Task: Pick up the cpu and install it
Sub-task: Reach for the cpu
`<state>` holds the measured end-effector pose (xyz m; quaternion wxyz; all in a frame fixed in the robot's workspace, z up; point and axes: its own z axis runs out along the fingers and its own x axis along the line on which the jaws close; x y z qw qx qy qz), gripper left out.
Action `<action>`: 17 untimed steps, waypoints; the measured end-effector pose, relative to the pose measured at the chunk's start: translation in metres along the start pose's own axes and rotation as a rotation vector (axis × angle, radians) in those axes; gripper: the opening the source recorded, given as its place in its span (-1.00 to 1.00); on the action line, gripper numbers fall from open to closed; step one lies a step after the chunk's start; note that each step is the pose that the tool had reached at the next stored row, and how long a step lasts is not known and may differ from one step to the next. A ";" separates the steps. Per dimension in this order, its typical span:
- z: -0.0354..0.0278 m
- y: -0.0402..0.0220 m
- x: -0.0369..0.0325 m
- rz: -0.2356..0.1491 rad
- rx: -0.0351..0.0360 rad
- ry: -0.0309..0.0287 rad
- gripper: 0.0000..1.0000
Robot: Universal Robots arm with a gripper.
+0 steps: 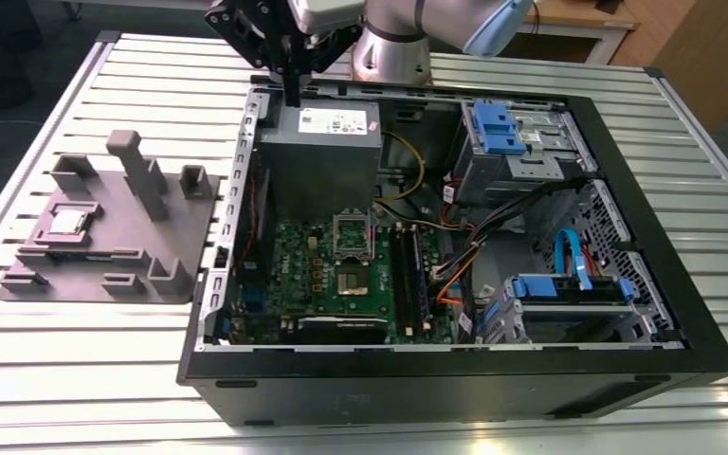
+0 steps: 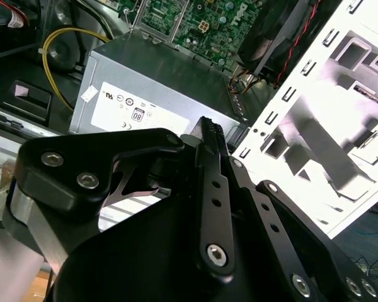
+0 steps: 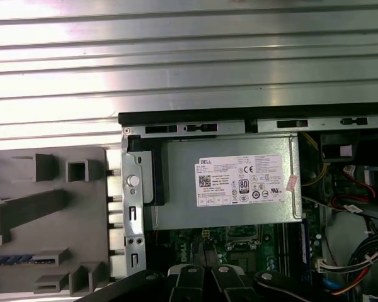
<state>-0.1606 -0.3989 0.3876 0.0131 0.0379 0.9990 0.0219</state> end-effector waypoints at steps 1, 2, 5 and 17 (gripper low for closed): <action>0.0001 0.0000 0.0003 0.000 0.0000 0.0000 -0.77; 0.0002 -0.0001 0.0006 0.000 0.0000 0.0000 -0.77; 0.0005 -0.0001 0.0014 0.000 0.0000 0.0000 -0.77; 0.0016 -0.0006 0.0069 0.000 -0.0001 0.0000 -0.77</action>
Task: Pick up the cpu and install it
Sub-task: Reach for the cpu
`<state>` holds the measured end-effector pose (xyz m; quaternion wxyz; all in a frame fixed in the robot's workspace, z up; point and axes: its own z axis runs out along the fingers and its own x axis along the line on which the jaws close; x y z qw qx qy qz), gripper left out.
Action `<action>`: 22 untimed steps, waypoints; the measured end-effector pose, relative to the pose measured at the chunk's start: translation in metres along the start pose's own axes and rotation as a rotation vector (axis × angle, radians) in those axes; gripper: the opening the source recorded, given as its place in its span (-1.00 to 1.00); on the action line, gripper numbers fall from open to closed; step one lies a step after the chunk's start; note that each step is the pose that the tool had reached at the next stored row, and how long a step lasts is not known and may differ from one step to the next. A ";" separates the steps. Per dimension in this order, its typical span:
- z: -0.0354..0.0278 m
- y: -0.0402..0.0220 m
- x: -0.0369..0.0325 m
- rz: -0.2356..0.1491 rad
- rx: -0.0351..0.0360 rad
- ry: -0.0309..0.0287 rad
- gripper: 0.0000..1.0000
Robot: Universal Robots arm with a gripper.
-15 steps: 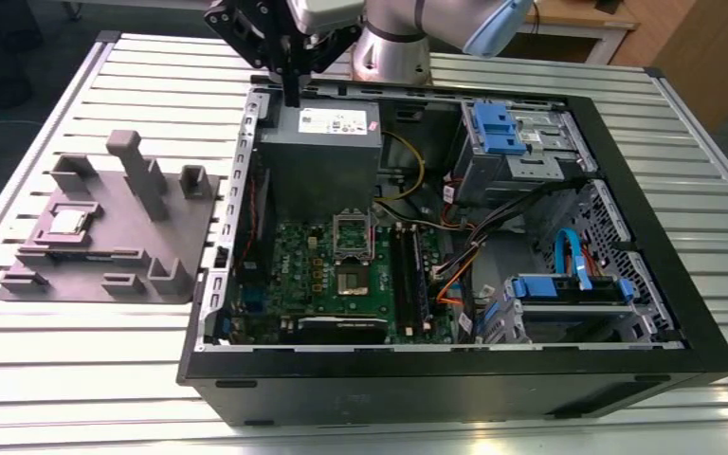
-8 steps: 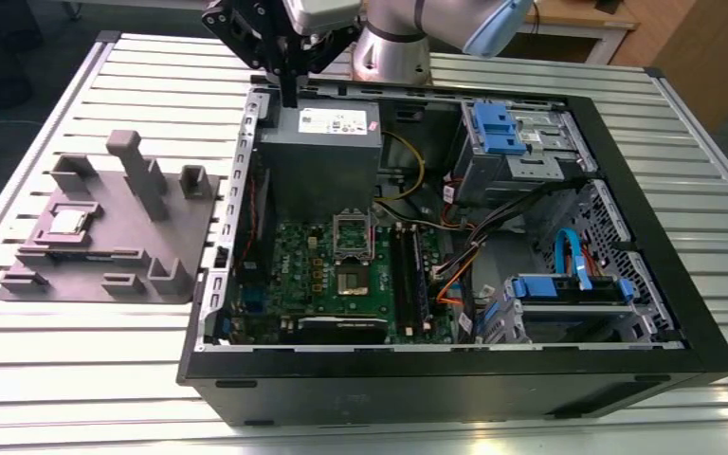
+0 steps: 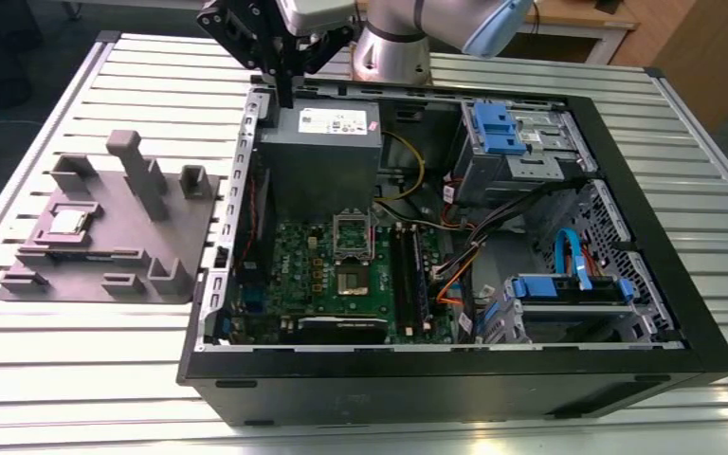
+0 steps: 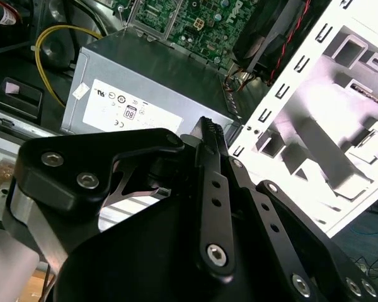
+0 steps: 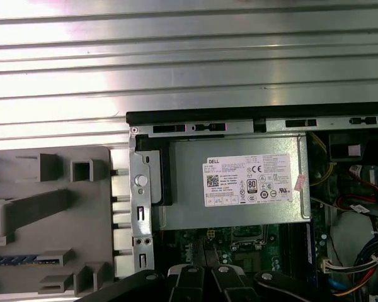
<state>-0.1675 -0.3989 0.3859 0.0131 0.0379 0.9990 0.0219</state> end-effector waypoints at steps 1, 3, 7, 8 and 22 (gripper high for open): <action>0.0001 0.0000 0.0004 0.000 0.0000 0.0000 -0.77; 0.0003 -0.0001 0.0012 0.000 -0.0001 0.0001 -0.77; 0.0006 -0.0002 0.0027 0.000 0.0000 0.0002 -0.77; 0.0008 -0.0003 0.0031 0.000 -0.0001 0.0002 -0.77; 0.0022 -0.0006 0.0061 0.000 0.0000 0.0009 -0.77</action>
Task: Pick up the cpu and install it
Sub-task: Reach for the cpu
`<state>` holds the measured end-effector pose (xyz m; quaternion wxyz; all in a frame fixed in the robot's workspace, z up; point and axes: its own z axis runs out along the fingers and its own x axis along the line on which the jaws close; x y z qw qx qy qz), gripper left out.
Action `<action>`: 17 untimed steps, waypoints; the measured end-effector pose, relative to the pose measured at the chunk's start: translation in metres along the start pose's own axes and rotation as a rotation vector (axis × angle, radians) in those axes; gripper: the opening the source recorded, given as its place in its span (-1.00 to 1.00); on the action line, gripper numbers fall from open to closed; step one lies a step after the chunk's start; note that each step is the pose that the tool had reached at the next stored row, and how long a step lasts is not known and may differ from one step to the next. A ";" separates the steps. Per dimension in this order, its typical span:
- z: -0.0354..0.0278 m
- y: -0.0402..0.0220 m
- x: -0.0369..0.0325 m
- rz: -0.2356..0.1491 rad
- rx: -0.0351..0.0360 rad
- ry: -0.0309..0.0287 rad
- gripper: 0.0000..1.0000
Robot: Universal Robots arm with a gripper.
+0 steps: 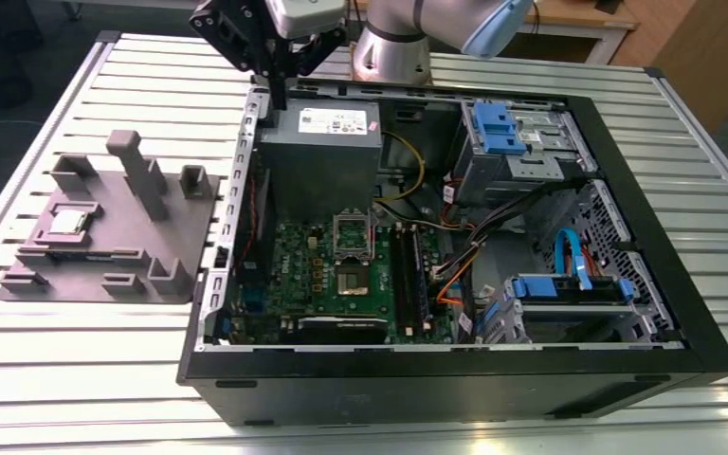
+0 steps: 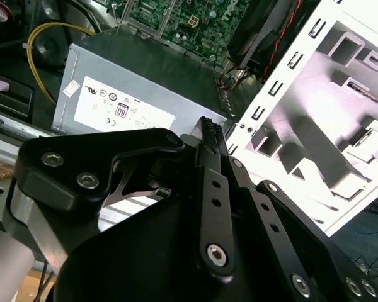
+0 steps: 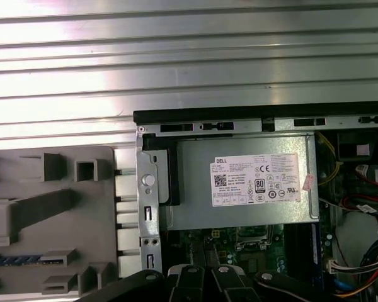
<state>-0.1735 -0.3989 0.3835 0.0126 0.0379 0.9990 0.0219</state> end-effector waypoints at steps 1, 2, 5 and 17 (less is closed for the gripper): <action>0.0001 0.0000 0.0002 0.000 0.0000 0.0000 -0.77; 0.0003 -0.0001 0.0006 0.000 0.0000 0.0001 -0.77; 0.0008 -0.0002 0.0016 0.000 -0.0001 0.0003 -0.77; 0.0024 -0.0005 0.0052 0.000 -0.0001 0.0010 -0.77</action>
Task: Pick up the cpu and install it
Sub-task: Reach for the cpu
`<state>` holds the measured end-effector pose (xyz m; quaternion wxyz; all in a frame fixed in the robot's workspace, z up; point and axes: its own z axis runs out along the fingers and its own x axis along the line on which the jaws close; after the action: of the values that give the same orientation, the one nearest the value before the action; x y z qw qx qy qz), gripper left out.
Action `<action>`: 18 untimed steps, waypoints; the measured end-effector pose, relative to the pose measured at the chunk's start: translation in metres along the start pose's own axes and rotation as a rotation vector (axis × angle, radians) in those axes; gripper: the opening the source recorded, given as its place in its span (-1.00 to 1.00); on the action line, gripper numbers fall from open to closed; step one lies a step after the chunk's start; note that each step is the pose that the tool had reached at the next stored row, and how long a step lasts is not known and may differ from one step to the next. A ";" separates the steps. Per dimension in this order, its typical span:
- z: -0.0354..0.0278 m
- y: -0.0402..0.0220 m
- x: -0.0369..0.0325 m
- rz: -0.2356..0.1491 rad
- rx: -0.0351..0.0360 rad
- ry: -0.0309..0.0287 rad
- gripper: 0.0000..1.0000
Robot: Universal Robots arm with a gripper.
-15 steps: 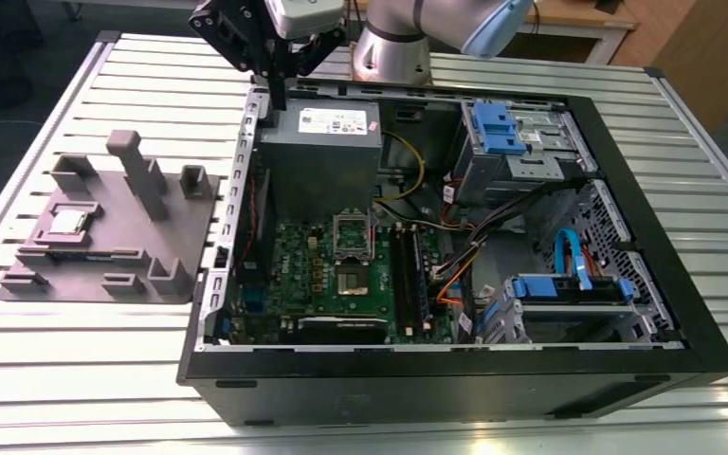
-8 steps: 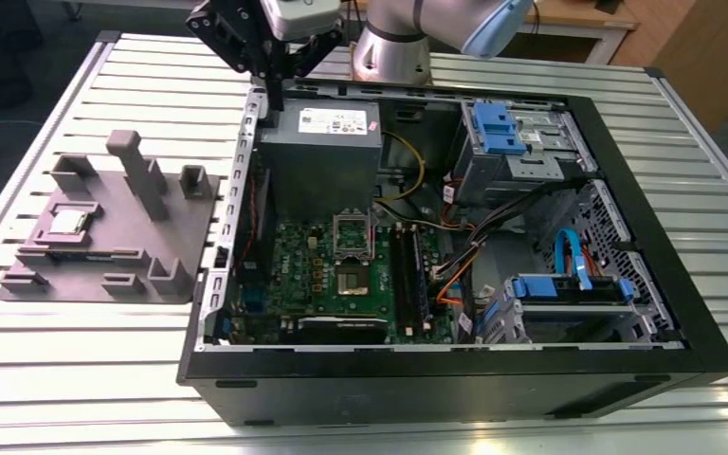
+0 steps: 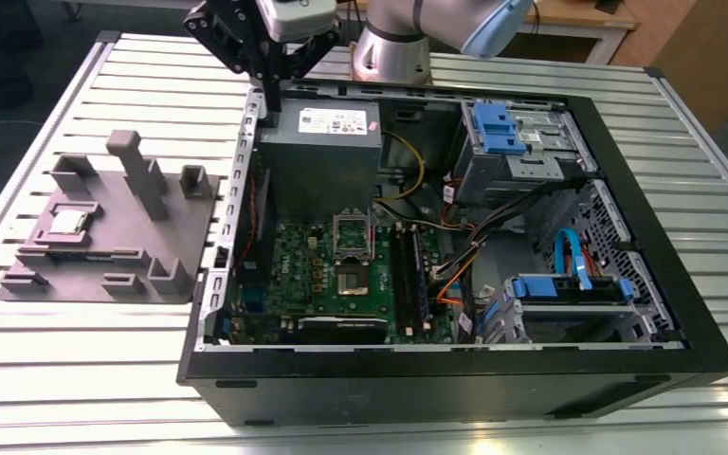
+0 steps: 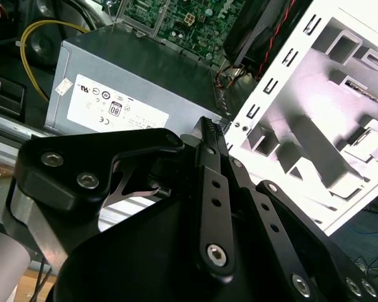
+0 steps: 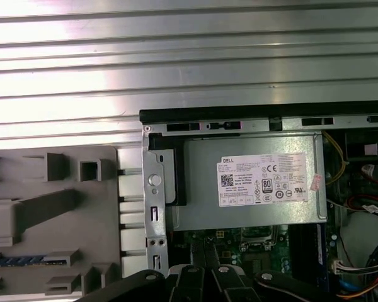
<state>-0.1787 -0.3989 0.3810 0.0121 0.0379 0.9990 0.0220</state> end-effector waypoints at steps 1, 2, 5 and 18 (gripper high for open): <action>0.0002 0.0000 0.0004 0.000 -0.0001 -0.0001 -0.77; 0.0003 0.0000 0.0007 0.000 -0.0001 0.0000 -0.77; 0.0006 -0.0002 0.0018 0.000 -0.0001 0.0001 -0.77; 0.0022 -0.0006 0.0060 0.000 0.0001 0.0010 -0.77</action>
<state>-0.1847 -0.3990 0.3786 0.0116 0.0379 0.9990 0.0220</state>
